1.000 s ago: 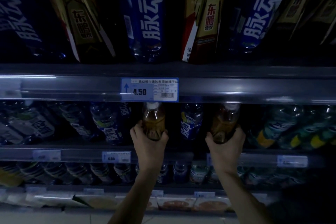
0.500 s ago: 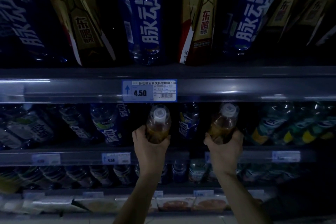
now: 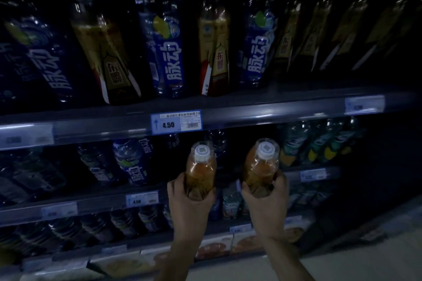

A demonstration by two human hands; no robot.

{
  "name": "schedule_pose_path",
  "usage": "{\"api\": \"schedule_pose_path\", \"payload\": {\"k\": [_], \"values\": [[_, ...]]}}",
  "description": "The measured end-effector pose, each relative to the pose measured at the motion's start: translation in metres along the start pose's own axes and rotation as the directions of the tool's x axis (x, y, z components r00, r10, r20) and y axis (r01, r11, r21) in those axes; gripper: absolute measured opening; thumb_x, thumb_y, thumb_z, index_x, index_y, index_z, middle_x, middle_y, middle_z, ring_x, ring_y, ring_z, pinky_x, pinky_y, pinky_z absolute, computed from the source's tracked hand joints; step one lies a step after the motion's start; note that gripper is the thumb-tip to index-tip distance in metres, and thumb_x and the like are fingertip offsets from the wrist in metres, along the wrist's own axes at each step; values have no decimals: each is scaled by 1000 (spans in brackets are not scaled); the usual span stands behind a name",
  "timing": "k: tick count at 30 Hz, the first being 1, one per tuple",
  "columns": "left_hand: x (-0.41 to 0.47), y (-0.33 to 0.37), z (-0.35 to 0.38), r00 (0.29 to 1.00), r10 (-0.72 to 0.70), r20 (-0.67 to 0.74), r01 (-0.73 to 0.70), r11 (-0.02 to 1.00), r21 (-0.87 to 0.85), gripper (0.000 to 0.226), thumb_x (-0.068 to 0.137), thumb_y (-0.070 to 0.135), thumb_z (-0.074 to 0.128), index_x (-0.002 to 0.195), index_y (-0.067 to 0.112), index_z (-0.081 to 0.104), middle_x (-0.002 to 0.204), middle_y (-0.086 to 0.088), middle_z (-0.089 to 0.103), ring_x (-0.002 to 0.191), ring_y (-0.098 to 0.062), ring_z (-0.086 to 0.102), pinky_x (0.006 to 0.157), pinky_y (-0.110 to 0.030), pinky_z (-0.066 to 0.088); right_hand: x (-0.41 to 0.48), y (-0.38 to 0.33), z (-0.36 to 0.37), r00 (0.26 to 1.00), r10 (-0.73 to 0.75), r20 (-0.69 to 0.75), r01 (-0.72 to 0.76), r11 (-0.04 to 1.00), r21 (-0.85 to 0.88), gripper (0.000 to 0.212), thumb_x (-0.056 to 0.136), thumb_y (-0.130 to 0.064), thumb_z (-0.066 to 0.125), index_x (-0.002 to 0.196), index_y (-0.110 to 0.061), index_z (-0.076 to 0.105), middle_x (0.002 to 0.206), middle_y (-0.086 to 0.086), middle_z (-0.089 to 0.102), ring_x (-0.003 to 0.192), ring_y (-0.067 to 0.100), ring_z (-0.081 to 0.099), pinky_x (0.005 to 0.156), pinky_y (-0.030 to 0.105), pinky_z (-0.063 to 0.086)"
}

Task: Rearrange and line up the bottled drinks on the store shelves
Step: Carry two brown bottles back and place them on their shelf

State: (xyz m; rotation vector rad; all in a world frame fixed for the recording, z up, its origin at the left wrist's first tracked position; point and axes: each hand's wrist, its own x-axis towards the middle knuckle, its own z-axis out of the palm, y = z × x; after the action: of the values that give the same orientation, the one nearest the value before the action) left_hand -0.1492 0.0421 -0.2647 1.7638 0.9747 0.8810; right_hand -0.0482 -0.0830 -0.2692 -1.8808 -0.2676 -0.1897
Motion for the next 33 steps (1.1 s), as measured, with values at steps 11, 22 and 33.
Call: {"api": "schedule_pose_path", "payload": {"k": [11,22,33], "values": [[-29,104,-30,986,154,64,-154,988,-7,74,63,36,83,125,18,49,101,9,38,87,-2,46,74,-23,42,7,-92,-74,998,4,-69,-7,999,-47,77,68,-33,81,134,-17,44,127,4,47,116,24,49,95,42,47],[-17,230,-12,953,295,74,-284,950,-133,69,64,32,84,123,15,54,103,3,45,87,4,43,71,-7,35,63,-164,-135,988,-94,-125,98,995,26,63,64,-30,83,118,-27,50,103,-10,48,99,12,53,84,30,45],[-3,297,63,946,323,40,-312,936,-162,69,61,36,85,119,17,53,98,12,43,87,5,47,79,-21,42,144,-170,-166,986,-105,-129,119,987,109,64,64,-29,83,120,-27,51,109,-11,51,103,5,53,89,31,48]]}}
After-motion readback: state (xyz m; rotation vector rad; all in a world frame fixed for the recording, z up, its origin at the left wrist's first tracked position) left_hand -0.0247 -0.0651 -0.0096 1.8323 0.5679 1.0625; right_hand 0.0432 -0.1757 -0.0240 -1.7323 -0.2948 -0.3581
